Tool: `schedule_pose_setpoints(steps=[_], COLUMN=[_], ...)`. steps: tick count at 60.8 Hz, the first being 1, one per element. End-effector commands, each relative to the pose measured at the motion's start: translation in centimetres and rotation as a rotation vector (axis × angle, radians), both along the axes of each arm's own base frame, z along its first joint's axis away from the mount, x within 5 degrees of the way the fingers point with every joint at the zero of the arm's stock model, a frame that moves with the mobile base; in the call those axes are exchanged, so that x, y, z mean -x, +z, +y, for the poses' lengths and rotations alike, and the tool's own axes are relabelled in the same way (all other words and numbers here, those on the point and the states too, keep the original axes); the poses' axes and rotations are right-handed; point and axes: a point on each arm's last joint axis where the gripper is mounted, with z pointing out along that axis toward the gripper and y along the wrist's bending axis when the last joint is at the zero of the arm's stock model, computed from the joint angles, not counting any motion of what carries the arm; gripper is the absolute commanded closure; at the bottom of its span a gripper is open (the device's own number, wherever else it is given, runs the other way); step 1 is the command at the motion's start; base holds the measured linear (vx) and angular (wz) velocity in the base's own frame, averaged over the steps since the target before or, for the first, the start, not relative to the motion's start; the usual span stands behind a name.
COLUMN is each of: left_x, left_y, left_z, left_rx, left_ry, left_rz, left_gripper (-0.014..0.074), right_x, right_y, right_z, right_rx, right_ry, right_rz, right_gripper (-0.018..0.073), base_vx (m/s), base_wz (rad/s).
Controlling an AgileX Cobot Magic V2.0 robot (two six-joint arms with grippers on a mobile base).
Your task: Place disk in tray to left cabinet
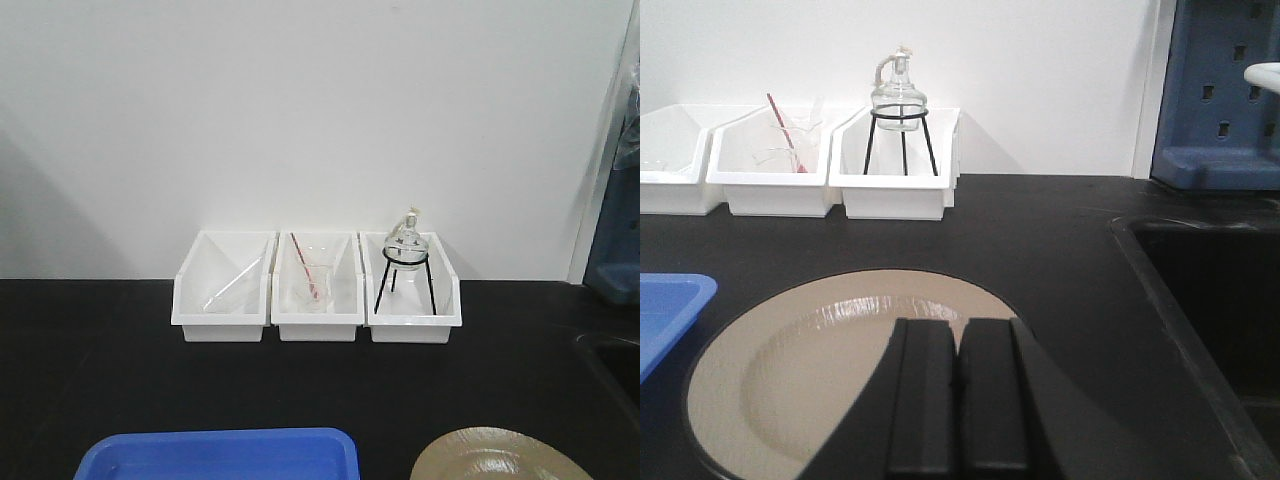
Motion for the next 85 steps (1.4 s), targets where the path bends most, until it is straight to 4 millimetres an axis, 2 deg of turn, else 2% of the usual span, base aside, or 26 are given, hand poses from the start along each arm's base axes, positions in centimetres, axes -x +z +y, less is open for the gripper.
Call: schedule_pose_setpoints(steps=[1, 13, 21, 27, 35, 39, 45, 51, 61, 72, 85], left_x=[0.0, 0.2, 1.3, 2.2, 3.2, 3.2, 2.8, 1.1, -1.2, -2.7, -3.9], left_y=[1.4, 3.1, 6.3, 9.0, 12.8, 14.6, 16.9, 17.4, 16.2, 15.2, 14.6], left_z=[0.1, 0.2, 0.3, 0.3, 0.2, 0.2, 0.1, 0.1, 0.0, 0.0, 0.0], left_rx=[0.005, 0.047, 0.141, 0.167, 0.159, 0.157, 0.149, 0.149, 0.147, 0.146, 0.145], left_ry=[0.006, 0.014, 0.004, -0.009, -0.016, -0.017, -0.017, -0.013, -0.005, 0.001, 0.005], left_rz=[-0.186, -0.371, -0.636, -0.699, -0.692, -0.664, -0.613, -0.511, -0.343, -0.222, -0.160], left_gripper=[0.0603, 0.0603, 0.0603, 0.0601, 0.0600, 0.0600, 0.0600, 0.0600, 0.0595, 0.0574, 0.0467], right_x=[0.0, 0.5, 1.5, 2.5, 3.2, 3.0, 1.9, 0.0, -2.9, -5.2, -6.8], right_y=[0.5, 3.0, 6.4, 9.3, 12.6, 14.1, 15.1, 15.1, 13.3, 12.2, 11.2], right_z=[0.1, 0.2, -0.1, -0.4, -0.4, -0.3, -0.2, 0.0, 0.2, 0.4, 0.5], right_rx=[0.002, -0.041, -0.130, -0.202, -0.218, -0.216, -0.210, -0.196, -0.184, -0.178, -0.173], right_ry=[0.003, 0.020, 0.018, 0.015, 0.021, 0.024, 0.025, 0.020, 0.009, -0.001, -0.008], right_rz=[-0.116, -0.370, -0.562, -0.635, -0.647, -0.613, -0.520, -0.391, -0.182, -0.066, 0.019], right_gripper=[0.0565, 0.0564, 0.0561, 0.0560, 0.0557, 0.0556, 0.0553, 0.0551, 0.0547, 0.0538, 0.0461], base_vx=[0.00, 0.00, 0.00, 0.00, 0.00, 0.00, 0.00, 0.00, 0.00, 0.00, 0.00], base_wz=[0.00, 0.00, 0.00, 0.00, 0.00, 0.00, 0.00, 0.00, 0.00, 0.00, 0.00])
